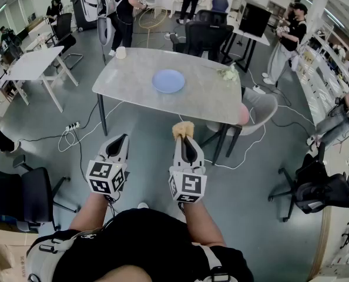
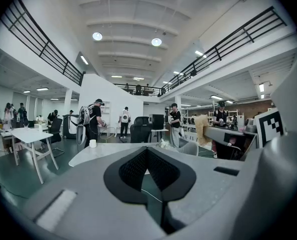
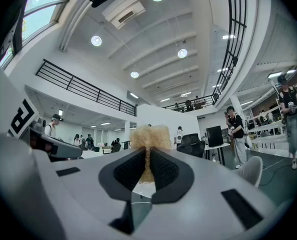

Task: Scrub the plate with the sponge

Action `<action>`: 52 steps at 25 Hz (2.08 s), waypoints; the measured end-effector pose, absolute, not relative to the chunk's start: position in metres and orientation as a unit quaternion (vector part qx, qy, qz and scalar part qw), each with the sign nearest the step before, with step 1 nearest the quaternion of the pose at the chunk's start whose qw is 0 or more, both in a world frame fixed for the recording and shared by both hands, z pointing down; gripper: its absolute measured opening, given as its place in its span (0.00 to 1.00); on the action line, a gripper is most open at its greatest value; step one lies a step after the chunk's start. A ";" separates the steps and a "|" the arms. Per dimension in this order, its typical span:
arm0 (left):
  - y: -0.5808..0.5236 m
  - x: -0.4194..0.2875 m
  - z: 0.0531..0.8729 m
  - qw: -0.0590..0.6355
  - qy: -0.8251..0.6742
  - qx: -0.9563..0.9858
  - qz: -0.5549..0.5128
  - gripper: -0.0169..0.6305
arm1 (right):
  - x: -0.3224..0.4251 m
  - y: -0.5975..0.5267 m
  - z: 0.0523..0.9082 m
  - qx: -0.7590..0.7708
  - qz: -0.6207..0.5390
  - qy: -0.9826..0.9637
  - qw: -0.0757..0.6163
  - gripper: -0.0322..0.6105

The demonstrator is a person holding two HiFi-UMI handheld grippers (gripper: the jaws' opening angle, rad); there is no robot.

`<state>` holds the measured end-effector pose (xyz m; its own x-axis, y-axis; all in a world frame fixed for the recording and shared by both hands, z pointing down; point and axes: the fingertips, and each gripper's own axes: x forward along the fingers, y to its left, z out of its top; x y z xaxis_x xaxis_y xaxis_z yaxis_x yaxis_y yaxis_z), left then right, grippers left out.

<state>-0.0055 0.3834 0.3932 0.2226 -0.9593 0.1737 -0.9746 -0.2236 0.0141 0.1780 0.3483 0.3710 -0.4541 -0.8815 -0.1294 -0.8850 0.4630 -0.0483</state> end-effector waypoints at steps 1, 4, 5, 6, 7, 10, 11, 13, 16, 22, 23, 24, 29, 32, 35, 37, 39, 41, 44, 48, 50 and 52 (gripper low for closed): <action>0.383 -0.005 0.393 0.061 -0.621 0.779 0.064 0.02 | 0.179 0.348 0.370 -0.518 0.012 0.853 0.070 0.10; 0.382 -0.006 0.393 0.062 -0.624 0.776 0.065 0.02 | 0.180 0.346 0.368 -0.516 0.008 0.853 0.072 0.10; 0.381 -0.006 0.394 0.062 -0.625 0.776 0.065 0.02 | 0.179 0.344 0.369 -0.516 0.006 0.854 0.072 0.10; 0.380 -0.007 0.394 0.062 -0.625 0.775 0.065 0.02 | 0.178 0.342 0.370 -0.515 0.004 0.854 0.072 0.10; 0.379 -0.009 0.394 0.062 -0.626 0.775 0.065 0.02 | 0.176 0.341 0.371 -0.514 0.003 0.855 0.072 0.10; 0.374 -0.014 0.394 0.061 -0.628 0.773 0.064 0.02 | 0.168 0.336 0.373 -0.510 -0.001 0.857 0.069 0.10; 0.373 -0.017 0.394 0.061 -0.629 0.773 0.063 0.02 | 0.165 0.334 0.374 -0.510 -0.001 0.858 0.068 0.10; 0.369 -0.022 0.393 0.061 -0.630 0.772 0.061 0.02 | 0.159 0.330 0.374 -0.508 -0.001 0.859 0.066 0.10; 0.364 -0.030 0.392 0.061 -0.630 0.772 0.060 0.02 | 0.150 0.324 0.373 -0.507 -0.001 0.860 0.064 0.10; 0.351 -0.054 0.392 0.058 -0.629 0.773 0.056 0.02 | 0.123 0.312 0.374 -0.505 0.001 0.861 0.065 0.10; 0.349 -0.058 0.392 0.057 -0.629 0.773 0.056 0.02 | 0.118 0.310 0.374 -0.505 0.002 0.861 0.065 0.10; 0.348 -0.062 0.392 0.056 -0.628 0.774 0.056 0.02 | 0.113 0.308 0.374 -0.506 0.002 0.860 0.064 0.10; 0.338 -0.085 0.392 0.053 -0.622 0.779 0.056 0.02 | 0.088 0.300 0.375 -0.509 0.005 0.858 0.063 0.10; 0.331 -0.100 0.399 0.058 -0.618 0.782 0.057 0.02 | 0.073 0.296 0.378 -0.513 0.006 0.856 0.062 0.10; 0.326 -0.109 0.409 0.058 -0.614 0.785 0.063 0.02 | 0.063 0.293 0.387 -0.517 0.002 0.854 0.062 0.10; 0.323 -0.112 0.415 0.063 -0.612 0.785 0.065 0.02 | 0.060 0.290 0.393 -0.518 -0.001 0.853 0.058 0.10; 0.317 -0.115 0.417 0.066 -0.612 0.785 0.065 0.02 | 0.058 0.282 0.394 -0.519 0.000 0.853 0.054 0.10; 0.307 -0.117 0.419 0.066 -0.613 0.785 0.067 0.02 | 0.058 0.271 0.395 -0.521 0.001 0.852 0.053 0.10; 0.290 -0.120 0.423 0.065 -0.613 0.784 0.070 0.02 | 0.059 0.252 0.398 -0.525 0.000 0.849 0.060 0.10; 0.256 -0.118 0.427 0.060 -0.617 0.782 0.072 0.02 | 0.058 0.214 0.406 -0.520 -0.008 0.852 0.061 0.10; 0.237 -0.113 0.428 0.057 -0.619 0.780 0.075 0.02 | 0.060 0.192 0.408 -0.514 -0.008 0.856 0.060 0.10; 0.216 -0.112 0.427 0.053 -0.623 0.777 0.077 0.02 | 0.061 0.167 0.406 -0.510 -0.006 0.858 0.063 0.10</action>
<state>-0.1120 0.2159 0.4270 0.2129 -0.9591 0.1865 -0.9756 -0.2192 -0.0139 0.0606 0.1667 0.4055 -0.4725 -0.8754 -0.1017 -0.8741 0.4803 -0.0733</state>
